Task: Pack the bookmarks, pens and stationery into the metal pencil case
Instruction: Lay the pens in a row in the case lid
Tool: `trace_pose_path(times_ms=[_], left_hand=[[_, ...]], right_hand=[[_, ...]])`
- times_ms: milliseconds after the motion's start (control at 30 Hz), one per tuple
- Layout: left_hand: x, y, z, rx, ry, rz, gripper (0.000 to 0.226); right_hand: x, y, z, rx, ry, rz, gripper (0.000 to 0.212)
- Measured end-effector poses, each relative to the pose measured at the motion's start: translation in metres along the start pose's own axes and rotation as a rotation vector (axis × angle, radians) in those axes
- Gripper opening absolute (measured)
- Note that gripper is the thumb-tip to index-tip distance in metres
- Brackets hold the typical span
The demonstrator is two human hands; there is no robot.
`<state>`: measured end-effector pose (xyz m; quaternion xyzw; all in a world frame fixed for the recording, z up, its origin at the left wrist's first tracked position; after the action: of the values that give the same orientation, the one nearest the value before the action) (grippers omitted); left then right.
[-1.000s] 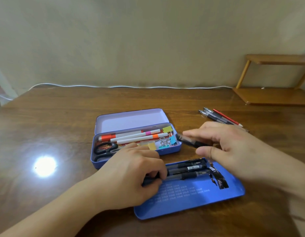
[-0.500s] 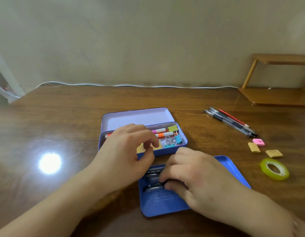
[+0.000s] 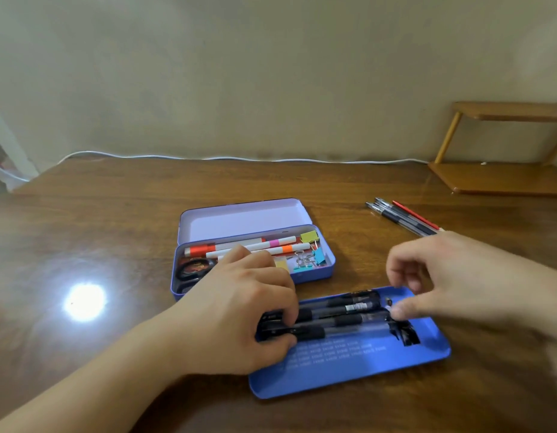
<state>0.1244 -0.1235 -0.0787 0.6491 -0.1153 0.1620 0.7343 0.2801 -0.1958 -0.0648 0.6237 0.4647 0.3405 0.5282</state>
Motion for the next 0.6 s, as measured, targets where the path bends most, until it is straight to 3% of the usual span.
trace_pose_path(times_ms=[133, 267, 433, 600], left_hand=[[0.000, -0.002, 0.001, 0.028, 0.031, -0.002, 0.019], [0.000, -0.002, -0.001, 0.026, 0.046, -0.001, 0.019], [0.000, -0.002, -0.001, 0.011, 0.051, 0.006, 0.018], [0.000, -0.001, -0.002, 0.020, 0.046, 0.027, 0.017]], right_hand=[[-0.001, -0.021, 0.009, -0.136, -0.054, -0.132, 0.041], [0.001, -0.026, 0.002, -0.203, -0.043, -0.123, 0.037], [0.003, -0.030, -0.005, -0.132, -0.033, -0.142, 0.025], [0.003, -0.026, 0.004, -0.057, -0.053, -0.128, 0.029]])
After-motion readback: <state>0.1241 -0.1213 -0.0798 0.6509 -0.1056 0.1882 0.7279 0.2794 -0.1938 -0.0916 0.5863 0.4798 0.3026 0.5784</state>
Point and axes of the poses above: each hand's wrist, its own x-axis towards the middle knuckle, its own y-axis out of the back of the hand, z = x × y, the point moved 10 cm from there along x, towards the middle knuckle, and after that the axes turned 6 degrees about z, right-handed, at the moved point
